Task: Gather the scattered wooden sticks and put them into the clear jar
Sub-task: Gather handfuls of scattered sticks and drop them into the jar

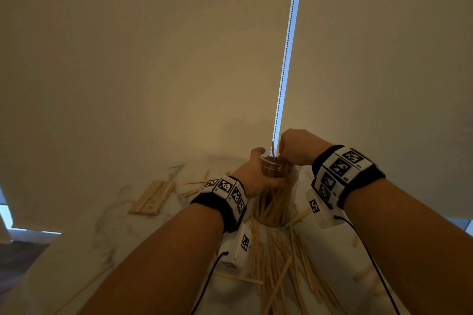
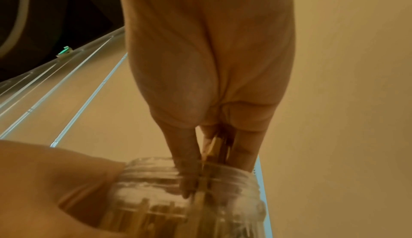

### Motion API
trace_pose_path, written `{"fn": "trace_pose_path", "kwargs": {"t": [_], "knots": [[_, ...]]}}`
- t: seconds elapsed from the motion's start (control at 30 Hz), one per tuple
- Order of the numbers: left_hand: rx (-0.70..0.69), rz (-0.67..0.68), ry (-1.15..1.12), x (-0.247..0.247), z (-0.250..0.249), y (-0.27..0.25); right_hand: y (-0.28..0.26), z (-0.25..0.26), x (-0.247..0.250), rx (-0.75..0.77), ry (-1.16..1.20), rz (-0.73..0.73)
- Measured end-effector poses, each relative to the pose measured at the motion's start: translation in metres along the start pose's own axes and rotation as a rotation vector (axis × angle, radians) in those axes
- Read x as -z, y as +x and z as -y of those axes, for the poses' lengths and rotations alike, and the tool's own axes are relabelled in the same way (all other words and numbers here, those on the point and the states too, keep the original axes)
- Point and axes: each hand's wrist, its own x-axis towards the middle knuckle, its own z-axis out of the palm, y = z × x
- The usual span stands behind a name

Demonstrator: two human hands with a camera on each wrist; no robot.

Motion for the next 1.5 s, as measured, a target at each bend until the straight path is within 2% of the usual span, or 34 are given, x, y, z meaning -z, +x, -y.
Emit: {"fn": "trace_pose_path", "kwargs": {"t": [0.07, 0.13, 0.23, 0.3, 0.47, 0.67, 0.77, 0.87, 0.93, 1.07, 1.23, 1.3, 1.37, 1.5], "knots": [[-0.005, 0.003, 0.007, 0.0, 0.001, 0.0, -0.002, 0.002, 0.004, 0.029, 0.032, 0.034], [-0.004, 0.003, 0.012, 0.0, 0.001, 0.0, -0.004, 0.002, 0.009, 0.033, 0.177, 0.059], [-0.004, 0.003, 0.019, 0.0, 0.001, 0.0, -0.003, 0.0, 0.012, -0.01, 0.301, -0.047], [-0.008, 0.008, 0.012, 0.0, 0.001, 0.0, -0.001, 0.0, 0.009, -0.032, 0.269, -0.082], [-0.003, 0.014, 0.011, 0.001, 0.006, 0.007, 0.0, 0.009, -0.008, 0.028, 0.067, 0.005], [0.003, 0.015, 0.001, 0.001, 0.01, 0.01, 0.0, 0.006, 0.001, 0.005, 0.21, -0.016], [-0.007, 0.017, -0.004, 0.001, 0.007, 0.008, 0.002, 0.001, 0.001, -0.044, 0.305, -0.142], [-0.006, 0.015, -0.008, 0.001, 0.007, 0.007, 0.0, -0.002, -0.004, -0.112, 0.553, -0.295], [0.0, 0.018, 0.0, 0.001, 0.007, 0.007, -0.001, -0.002, -0.007, -0.117, 0.63, -0.301], [-0.002, 0.016, 0.007, 0.002, 0.006, 0.006, -0.002, 0.001, -0.011, -0.077, 0.57, -0.214], [0.004, 0.01, 0.007, 0.002, 0.005, 0.005, -0.005, 0.003, -0.018, -0.057, 0.397, -0.351], [0.002, 0.012, 0.006, 0.002, 0.006, 0.005, -0.007, 0.004, -0.017, -0.033, 0.343, -0.309], [-0.005, 0.016, -0.002, 0.002, 0.007, 0.006, -0.006, 0.006, -0.016, 0.012, 0.308, -0.182], [-0.031, -0.009, 0.023, 0.001, 0.008, 0.006, -0.005, 0.012, -0.006, 0.056, 0.409, -0.067]]}}
